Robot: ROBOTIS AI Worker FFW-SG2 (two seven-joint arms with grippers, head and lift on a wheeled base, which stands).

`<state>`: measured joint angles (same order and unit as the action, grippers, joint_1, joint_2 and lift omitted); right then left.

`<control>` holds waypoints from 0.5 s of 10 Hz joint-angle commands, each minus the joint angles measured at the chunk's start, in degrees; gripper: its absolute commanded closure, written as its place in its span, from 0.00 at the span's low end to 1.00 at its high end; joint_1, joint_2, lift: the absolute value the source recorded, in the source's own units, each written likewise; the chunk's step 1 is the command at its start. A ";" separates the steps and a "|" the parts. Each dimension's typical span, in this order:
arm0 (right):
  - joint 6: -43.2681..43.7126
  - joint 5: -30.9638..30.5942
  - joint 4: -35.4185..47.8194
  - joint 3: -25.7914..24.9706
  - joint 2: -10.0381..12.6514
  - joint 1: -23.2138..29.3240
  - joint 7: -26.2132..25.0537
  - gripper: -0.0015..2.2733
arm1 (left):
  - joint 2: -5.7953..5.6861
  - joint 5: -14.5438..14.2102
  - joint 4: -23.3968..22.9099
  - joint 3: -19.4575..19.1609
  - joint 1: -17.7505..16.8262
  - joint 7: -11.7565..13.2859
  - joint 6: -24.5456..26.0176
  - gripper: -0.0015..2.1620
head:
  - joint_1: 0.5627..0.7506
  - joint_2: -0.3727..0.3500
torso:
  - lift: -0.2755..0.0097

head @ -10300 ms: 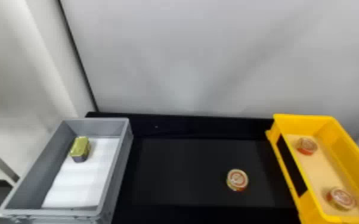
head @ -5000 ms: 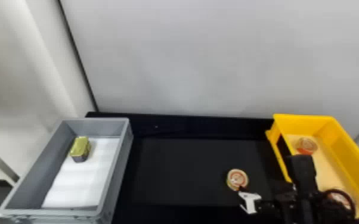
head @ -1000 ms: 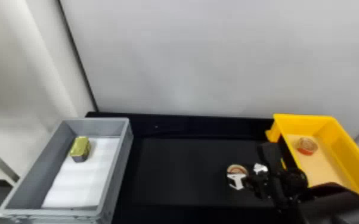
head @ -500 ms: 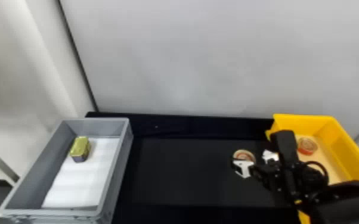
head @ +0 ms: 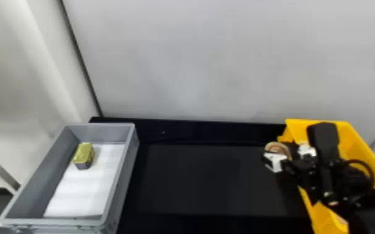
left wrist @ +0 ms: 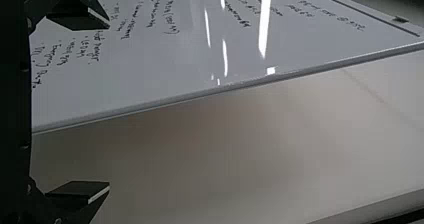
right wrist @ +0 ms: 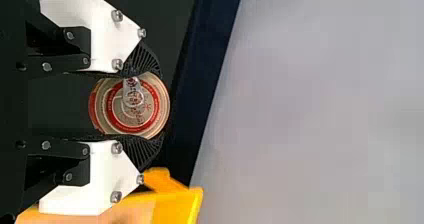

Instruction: Pick up the round yellow can and place it in the yellow rectangular box

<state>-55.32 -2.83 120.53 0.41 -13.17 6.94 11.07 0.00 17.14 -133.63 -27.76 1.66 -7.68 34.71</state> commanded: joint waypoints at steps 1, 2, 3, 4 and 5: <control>-0.43 -3.06 1.81 -3.84 -0.02 -0.26 -0.17 0.33 | 0.15 0.00 0.13 0.15 -0.07 0.03 0.03 0.06 | 0.70 0.53 | 0.73; 0.09 -4.29 1.55 -6.38 -0.02 -0.26 -0.17 0.33 | 0.15 0.00 0.13 0.06 -0.07 0.03 0.03 0.06 | 0.70 0.53 | 0.73; 0.53 -5.70 1.46 -9.28 -0.19 -0.61 0.00 0.33 | 0.15 0.00 0.04 0.06 0.02 0.03 0.12 0.06 | 0.70 0.53 | 0.73; 0.97 -6.67 1.11 -11.66 -0.37 -0.88 0.18 0.33 | 0.15 0.00 0.04 0.06 0.02 0.03 0.12 0.06 | 0.70 0.53 | 0.73; 1.68 -7.46 -0.21 -14.21 -0.37 -1.23 0.36 0.33 | 0.15 0.00 0.13 0.15 -0.07 0.03 0.12 0.06 | 0.70 0.53 | 0.73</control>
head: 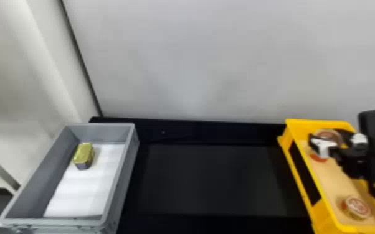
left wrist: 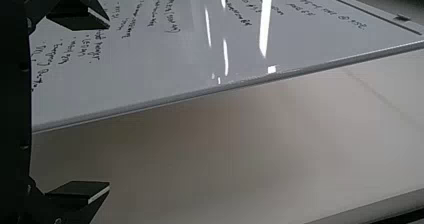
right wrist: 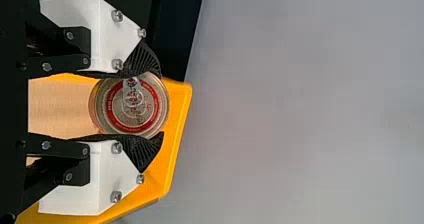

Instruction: Pick up the round yellow can and place it in the yellow rectangular box

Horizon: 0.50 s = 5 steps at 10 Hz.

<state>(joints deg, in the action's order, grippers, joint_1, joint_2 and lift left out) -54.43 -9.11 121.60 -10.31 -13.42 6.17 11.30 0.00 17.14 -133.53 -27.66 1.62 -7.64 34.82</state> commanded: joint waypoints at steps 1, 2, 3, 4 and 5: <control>1.93 -1.44 -3.12 -5.60 -0.11 -0.72 0.04 0.33 | 0.15 0.00 -0.06 0.05 -0.03 -0.01 0.00 0.06 | 0.70 0.53 | 0.73; 2.63 -1.53 -5.23 -6.83 -0.11 -1.07 -0.04 0.33 | 0.15 0.00 -0.06 0.05 -0.03 -0.01 0.00 0.06 | 0.70 0.53 | 0.73; 3.16 -1.53 -7.52 -7.36 -0.03 -1.42 -0.04 0.33 | 0.15 0.00 -0.06 0.14 -0.03 -0.01 0.00 0.06 | 0.70 0.53 | 0.73; 3.87 -1.53 -9.45 -7.71 0.06 -1.51 -0.22 0.33 | 0.15 0.00 -0.15 0.05 -0.03 -0.01 0.00 0.06 | 0.70 0.53 | 0.73; 4.48 -1.35 -11.39 -7.97 0.15 -1.77 -0.48 0.33 | 0.15 0.00 -0.15 0.05 0.05 -0.01 0.00 0.06 | 0.70 0.53 | 0.73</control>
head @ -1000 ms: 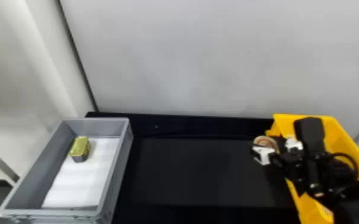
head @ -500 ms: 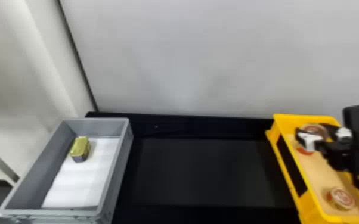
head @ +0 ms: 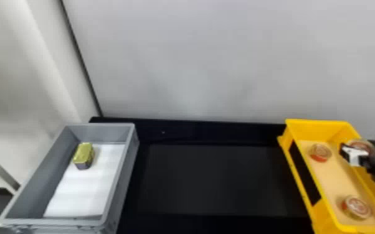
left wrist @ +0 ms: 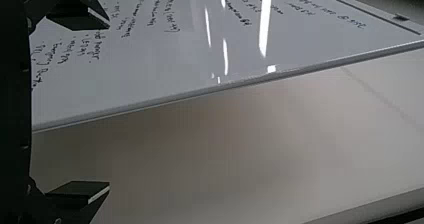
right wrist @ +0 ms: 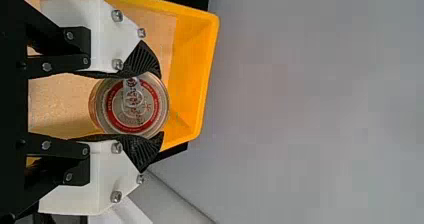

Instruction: Pick up the round yellow can and place it in the yellow rectangular box

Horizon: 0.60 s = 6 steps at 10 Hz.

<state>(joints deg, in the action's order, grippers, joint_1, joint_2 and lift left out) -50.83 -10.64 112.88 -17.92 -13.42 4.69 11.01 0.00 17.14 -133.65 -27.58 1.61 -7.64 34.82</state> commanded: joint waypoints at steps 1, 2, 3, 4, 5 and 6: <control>1.68 0.44 -5.21 -0.80 0.24 -0.74 -0.64 0.33 | 0.15 0.00 -0.04 -0.03 0.06 -0.01 0.00 0.06 | 0.70 0.53 | 0.73; 2.38 0.79 -7.14 -1.33 0.24 -0.91 -1.08 0.33 | 0.15 0.00 -0.04 -0.03 0.06 -0.01 0.00 0.06 | 0.70 0.53 | 0.73; 2.73 1.14 -9.25 -2.03 0.15 -1.35 -1.43 0.33 | 0.15 0.00 -0.04 -0.03 0.06 -0.01 0.00 0.06 | 0.70 0.53 | 0.73; 3.17 1.23 -10.66 -2.65 0.15 -1.44 -1.43 0.33 | 0.15 0.00 -0.12 0.06 0.06 -0.01 0.00 0.06 | 0.70 0.53 | 0.73; 3.52 1.50 -12.07 -2.82 0.06 -1.79 -1.34 0.33 | 0.15 0.00 -0.12 0.06 0.14 -0.01 0.00 0.06 | 0.70 0.53 | 0.73; 3.52 1.67 -12.15 -2.56 -0.02 -1.97 -1.34 0.33 | 0.15 0.00 -0.12 0.15 0.06 -0.01 0.09 0.06 | 0.70 0.53 | 0.73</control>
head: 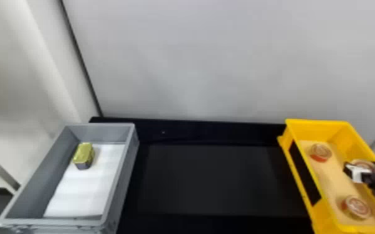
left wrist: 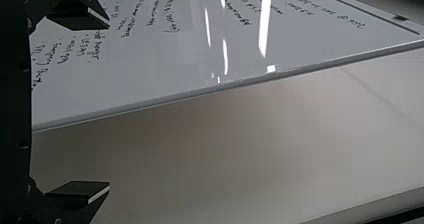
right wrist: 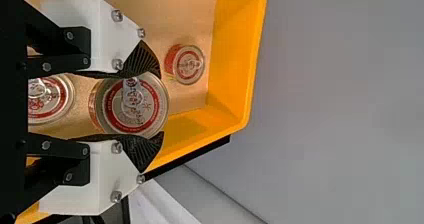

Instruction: Pick up the round yellow can and place it in the yellow rectangular box

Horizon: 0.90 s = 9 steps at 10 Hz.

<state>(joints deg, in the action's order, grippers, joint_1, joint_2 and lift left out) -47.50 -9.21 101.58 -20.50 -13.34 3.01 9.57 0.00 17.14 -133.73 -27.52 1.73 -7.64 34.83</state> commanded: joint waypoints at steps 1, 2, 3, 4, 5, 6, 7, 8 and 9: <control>0.64 0.24 -0.86 0.37 -0.11 -0.28 0.02 0.30 | 0.15 0.00 0.05 0.00 -0.06 -0.01 0.00 0.06 | 0.70 0.53 | 0.73; 1.08 0.24 -0.77 0.55 -0.20 -0.11 -0.77 0.24 | 0.15 0.00 -0.04 -0.09 0.03 -0.01 0.08 0.06 | 0.70 0.53 | 0.73; 1.34 0.24 -0.77 0.46 -0.20 -0.11 -0.69 0.24 | 0.15 0.00 -0.04 0.00 0.03 -0.01 0.08 0.06 | 0.70 0.53 | 0.73; 1.43 0.24 -0.77 0.37 -0.20 -0.02 -0.60 0.21 | 0.15 0.00 -0.04 -0.09 0.03 -0.01 0.00 0.06 | 0.70 0.53 | 0.73; 1.43 0.33 -0.77 0.28 -0.20 -0.02 -0.33 0.16 | 0.15 0.00 -0.04 -0.09 0.11 -0.01 0.08 0.06 | 0.70 0.53 | 0.73; 1.43 0.42 -0.86 0.28 -0.20 -0.02 -0.07 0.10 | 0.15 0.00 -0.04 0.00 0.11 -0.01 0.00 0.06 | 0.70 0.53 | 0.73; 1.60 0.51 -0.86 0.28 -0.20 -0.02 -0.07 0.05 | 0.15 0.00 -0.04 -0.09 0.11 -0.01 0.08 0.06 | 0.70 0.53 | 0.73; 1.69 0.59 -0.86 0.20 -0.20 -0.02 0.02 0.06 | 0.15 0.00 -0.04 -0.09 0.11 -0.01 0.00 0.06 | 0.70 0.53 | 0.73; 1.78 0.68 -0.77 0.20 -0.20 -0.02 0.19 0.07 | 0.15 0.00 -0.04 -0.09 0.11 -0.01 0.08 0.06 | 0.70 0.53 | 0.73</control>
<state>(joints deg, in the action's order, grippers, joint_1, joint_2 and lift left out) -45.85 -8.62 100.77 -20.25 -13.54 3.00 9.65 0.00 17.14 -133.77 -27.59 1.85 -7.64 34.86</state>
